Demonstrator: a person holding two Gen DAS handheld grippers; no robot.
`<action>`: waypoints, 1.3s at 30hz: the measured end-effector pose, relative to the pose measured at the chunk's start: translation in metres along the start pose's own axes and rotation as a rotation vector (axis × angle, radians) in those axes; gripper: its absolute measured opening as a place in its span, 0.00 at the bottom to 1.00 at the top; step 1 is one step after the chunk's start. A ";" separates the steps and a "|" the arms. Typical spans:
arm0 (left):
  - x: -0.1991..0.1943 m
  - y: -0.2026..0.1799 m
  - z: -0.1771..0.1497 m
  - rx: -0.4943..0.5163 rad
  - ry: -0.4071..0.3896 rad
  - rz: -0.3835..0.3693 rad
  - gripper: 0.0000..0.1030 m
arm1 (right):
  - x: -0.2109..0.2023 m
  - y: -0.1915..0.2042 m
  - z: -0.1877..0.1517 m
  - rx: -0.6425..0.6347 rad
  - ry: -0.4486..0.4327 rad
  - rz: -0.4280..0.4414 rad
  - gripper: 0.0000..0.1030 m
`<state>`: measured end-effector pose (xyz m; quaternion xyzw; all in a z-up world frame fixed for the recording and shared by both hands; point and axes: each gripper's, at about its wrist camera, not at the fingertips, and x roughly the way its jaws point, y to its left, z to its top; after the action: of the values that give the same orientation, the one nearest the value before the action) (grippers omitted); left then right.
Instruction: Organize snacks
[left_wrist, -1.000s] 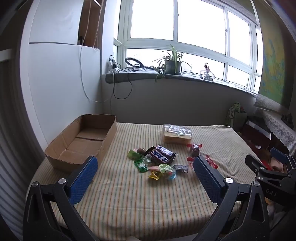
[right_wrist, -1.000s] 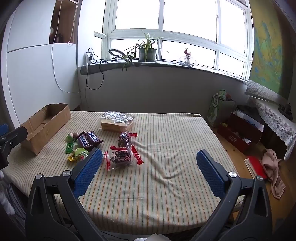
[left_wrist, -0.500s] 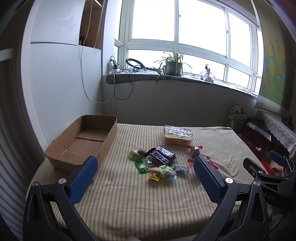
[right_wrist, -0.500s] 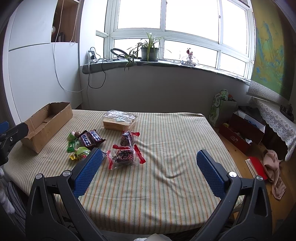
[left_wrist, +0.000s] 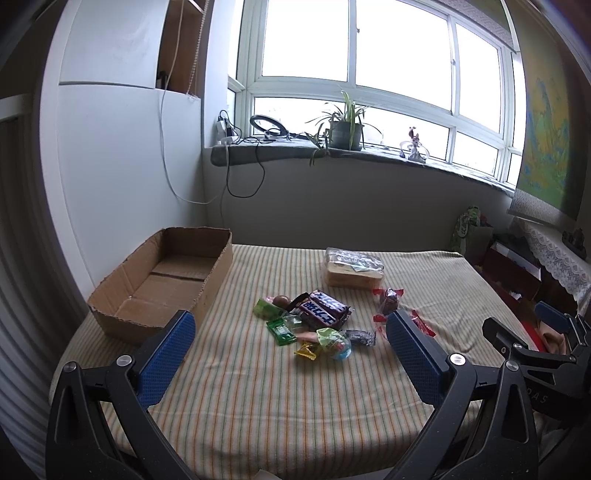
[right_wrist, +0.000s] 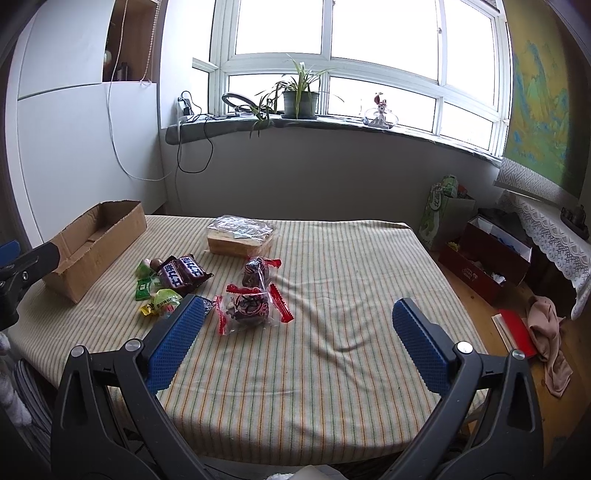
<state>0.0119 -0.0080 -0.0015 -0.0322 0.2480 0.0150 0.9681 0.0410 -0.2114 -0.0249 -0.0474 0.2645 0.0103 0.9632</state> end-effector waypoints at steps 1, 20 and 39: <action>0.000 0.000 0.000 0.001 0.001 0.000 1.00 | 0.000 -0.001 -0.001 0.001 0.000 0.002 1.00; 0.004 -0.001 -0.002 0.001 0.008 -0.003 1.00 | 0.005 -0.002 -0.004 0.009 0.012 0.003 1.00; 0.021 0.003 -0.010 -0.011 0.053 -0.005 1.00 | 0.025 -0.012 -0.011 0.019 0.078 0.006 1.00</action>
<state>0.0249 -0.0053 -0.0205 -0.0386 0.2736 0.0130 0.9610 0.0573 -0.2242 -0.0463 -0.0377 0.3021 0.0090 0.9525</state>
